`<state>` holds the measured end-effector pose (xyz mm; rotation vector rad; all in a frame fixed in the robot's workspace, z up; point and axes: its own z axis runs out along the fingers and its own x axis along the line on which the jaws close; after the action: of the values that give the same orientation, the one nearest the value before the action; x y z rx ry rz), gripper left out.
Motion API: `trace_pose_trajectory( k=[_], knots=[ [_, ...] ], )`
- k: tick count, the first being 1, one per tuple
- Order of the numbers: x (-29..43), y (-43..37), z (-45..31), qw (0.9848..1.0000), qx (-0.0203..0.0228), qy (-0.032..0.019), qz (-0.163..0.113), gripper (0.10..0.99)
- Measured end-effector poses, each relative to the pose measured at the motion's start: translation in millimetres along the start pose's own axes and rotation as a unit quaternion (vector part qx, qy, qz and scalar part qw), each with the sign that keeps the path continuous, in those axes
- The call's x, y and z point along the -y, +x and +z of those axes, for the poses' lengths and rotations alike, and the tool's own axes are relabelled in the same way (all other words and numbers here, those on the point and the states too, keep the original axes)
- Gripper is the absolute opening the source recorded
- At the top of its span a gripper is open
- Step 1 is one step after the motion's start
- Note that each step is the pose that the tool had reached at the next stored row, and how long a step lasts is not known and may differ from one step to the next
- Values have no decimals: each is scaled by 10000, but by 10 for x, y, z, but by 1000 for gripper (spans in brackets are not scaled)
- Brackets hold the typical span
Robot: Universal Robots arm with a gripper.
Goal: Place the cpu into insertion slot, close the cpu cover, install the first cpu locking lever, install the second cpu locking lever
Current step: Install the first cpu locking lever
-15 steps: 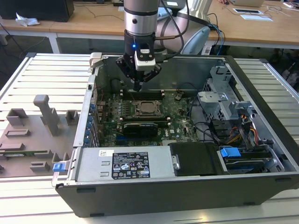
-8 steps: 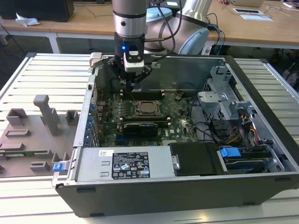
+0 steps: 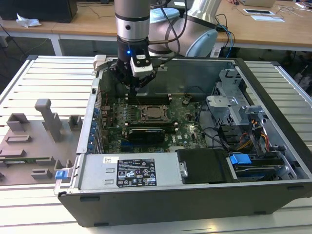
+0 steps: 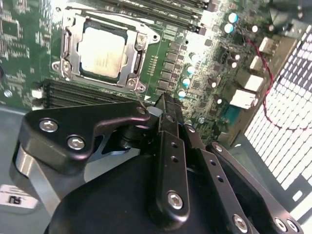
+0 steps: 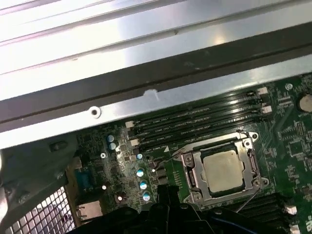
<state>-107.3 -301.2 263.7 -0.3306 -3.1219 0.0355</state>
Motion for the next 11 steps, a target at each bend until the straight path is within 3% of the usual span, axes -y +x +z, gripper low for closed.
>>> trace_pose_trajectory(
  k=[4,7,9,11],
  knots=[
    [0,0,17,9988,11,1,-496,102],
    [0,1,23,9965,17,-15,-837,102],
    [0,0,24,9947,4,-146,-1017,102],
    [6,27,24,9943,2,-182,-1049,102]
  ],
)
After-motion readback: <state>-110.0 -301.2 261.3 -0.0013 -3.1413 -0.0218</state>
